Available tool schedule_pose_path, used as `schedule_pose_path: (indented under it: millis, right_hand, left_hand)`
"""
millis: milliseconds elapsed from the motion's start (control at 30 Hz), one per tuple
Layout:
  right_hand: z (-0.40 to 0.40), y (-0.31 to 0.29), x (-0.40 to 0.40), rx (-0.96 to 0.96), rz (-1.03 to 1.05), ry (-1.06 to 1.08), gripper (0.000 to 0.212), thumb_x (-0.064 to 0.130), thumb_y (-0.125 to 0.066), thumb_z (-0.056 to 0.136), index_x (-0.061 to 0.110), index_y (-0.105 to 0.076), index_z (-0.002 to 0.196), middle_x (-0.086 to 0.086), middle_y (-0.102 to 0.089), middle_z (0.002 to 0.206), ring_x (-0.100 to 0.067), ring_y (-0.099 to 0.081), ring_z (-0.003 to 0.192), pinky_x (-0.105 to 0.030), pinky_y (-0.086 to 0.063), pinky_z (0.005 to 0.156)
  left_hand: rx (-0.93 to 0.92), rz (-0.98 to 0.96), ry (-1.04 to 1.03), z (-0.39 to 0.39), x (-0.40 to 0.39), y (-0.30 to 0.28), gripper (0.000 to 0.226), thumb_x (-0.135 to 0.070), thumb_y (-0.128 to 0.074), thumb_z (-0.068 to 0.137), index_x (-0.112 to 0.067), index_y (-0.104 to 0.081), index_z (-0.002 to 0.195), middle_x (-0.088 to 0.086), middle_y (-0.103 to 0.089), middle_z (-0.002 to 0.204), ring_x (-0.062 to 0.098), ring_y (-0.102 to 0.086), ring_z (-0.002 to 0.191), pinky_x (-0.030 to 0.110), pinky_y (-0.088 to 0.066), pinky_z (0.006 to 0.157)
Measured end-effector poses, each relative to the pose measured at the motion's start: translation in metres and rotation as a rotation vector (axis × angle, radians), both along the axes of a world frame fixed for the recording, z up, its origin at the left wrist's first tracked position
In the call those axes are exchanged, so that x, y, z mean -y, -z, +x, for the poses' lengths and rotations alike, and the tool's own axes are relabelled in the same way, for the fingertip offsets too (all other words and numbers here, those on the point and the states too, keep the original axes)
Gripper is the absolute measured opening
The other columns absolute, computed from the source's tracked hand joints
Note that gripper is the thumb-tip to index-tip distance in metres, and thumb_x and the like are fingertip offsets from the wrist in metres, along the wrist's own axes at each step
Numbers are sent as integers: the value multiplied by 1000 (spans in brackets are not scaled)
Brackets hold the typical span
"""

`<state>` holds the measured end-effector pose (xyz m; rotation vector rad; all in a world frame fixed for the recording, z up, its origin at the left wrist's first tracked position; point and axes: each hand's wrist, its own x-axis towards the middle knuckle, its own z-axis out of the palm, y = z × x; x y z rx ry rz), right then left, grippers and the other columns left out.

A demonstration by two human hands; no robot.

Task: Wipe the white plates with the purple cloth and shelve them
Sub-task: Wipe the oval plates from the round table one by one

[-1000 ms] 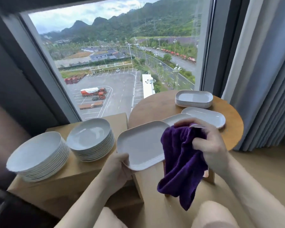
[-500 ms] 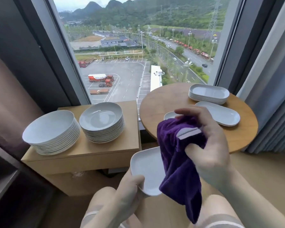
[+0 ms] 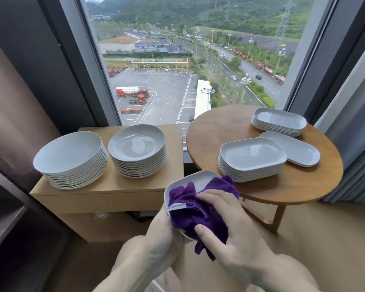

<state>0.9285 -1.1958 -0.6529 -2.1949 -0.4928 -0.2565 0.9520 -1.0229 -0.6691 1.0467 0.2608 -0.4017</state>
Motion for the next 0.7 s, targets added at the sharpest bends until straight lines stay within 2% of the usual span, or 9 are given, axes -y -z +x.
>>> schedule_pose_path:
  millis: [67, 100, 167, 200, 300, 367, 467, 567, 700]
  right_hand:
    - [-8, 8, -9, 43, 68, -23, 51, 46, -71, 82, 31, -59, 129, 24, -53, 133, -13, -53, 130, -31, -43, 107]
    - [-11, 13, -12, 31, 108, -26, 51, 42, -75, 79, 32, -58, 126, 22, -54, 132, -15, -54, 129, -29, -43, 106]
    - [-13, 22, -12, -19, 146, -8, 48, 32, -77, 76, 35, -55, 119, 20, -54, 131, -16, -56, 125, -31, -44, 103]
    - [-12, 27, -10, -27, 117, 3, 45, 27, -73, 76, 36, -52, 115, 20, -53, 130, -16, -55, 123, -35, -45, 101]
    - [-1, 38, 6, -41, -58, 85, 37, 27, -60, 71, 33, -47, 105, 22, -47, 130, -7, -50, 120, -38, -43, 99]
    - [10, 43, 22, -60, -174, 159, 39, 31, -56, 69, 33, -48, 108, 19, -47, 130, -9, -48, 118, -38, -43, 99]
    - [22, 41, 40, -109, -312, 251, 41, 33, -56, 74, 31, -52, 115, 17, -52, 125, -13, -45, 111, -38, -46, 95]
    - [22, 36, 42, -115, -315, 263, 38, 36, -50, 83, 31, -55, 120, 21, -56, 121, -11, -43, 101, -37, -49, 89]
    - [10, 30, 32, -53, -354, 125, 50, 60, -48, 93, 38, -58, 136, 28, -51, 139, -8, -41, 115, -35, -37, 104]
  left_hand:
    - [19, 10, 4, -2, -1, 4, 64, -11, -70, 78, -2, -56, 140, 29, -66, 128, 41, -69, 110, 50, -60, 89]
    - [27, 27, 19, -4, 0, 4, 65, -5, -72, 76, 0, -56, 139, 28, -69, 122, 37, -71, 108, 45, -60, 91]
    - [19, 32, 82, -4, 1, 6, 54, 10, -68, 83, 4, -56, 135, 12, -75, 98, 18, -74, 86, 25, -61, 74]
    - [30, 51, 109, -4, 3, 7, 53, 15, -64, 81, 1, -58, 132, 6, -75, 91, 14, -73, 79, 22, -60, 68]
    - [34, 41, 142, -3, 5, 5, 73, 10, -50, 57, -11, -62, 126, 20, -77, 103, 31, -73, 86, 41, -59, 70]
    - [20, 41, 132, -3, 5, 4, 83, 7, -45, 49, -13, -63, 127, 23, -74, 113, 38, -70, 95, 44, -57, 73]
    - [32, 24, 148, -1, 4, 6, 83, 3, -45, 48, -13, -62, 128, 20, -73, 118, 41, -68, 102, 45, -56, 76]
    - [30, 14, 146, -1, 3, 3, 82, 3, -46, 49, -13, -61, 128, 19, -73, 118, 39, -70, 99, 46, -55, 78]
    - [43, -89, 100, 0, -1, -3, 82, 8, -41, 49, -3, -61, 128, 27, -72, 120, 44, -71, 100, 54, -57, 88]
